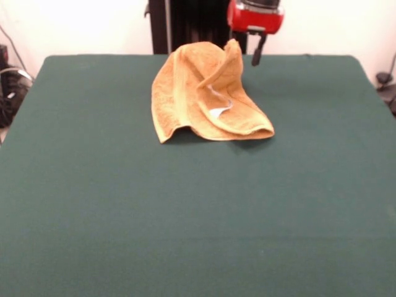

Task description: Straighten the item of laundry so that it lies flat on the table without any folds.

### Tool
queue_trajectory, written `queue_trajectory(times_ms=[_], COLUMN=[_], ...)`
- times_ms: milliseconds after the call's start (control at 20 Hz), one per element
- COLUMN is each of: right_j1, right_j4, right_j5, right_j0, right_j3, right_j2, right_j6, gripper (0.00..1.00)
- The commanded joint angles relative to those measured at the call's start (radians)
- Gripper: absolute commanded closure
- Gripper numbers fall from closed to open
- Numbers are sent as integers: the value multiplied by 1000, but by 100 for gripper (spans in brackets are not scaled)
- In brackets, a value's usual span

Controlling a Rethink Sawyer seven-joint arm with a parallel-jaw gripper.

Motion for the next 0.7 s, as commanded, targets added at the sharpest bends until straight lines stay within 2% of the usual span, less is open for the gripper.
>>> queue_trajectory(times_ms=[50, 700], right_j1=[50, 41], right_j4=[84, 139], right_j5=[-2, -30], right_j0=[45, 94], right_j3=[12, 22], right_j2=[111, 167], right_j6=[281, 329], gripper=[0, 0])
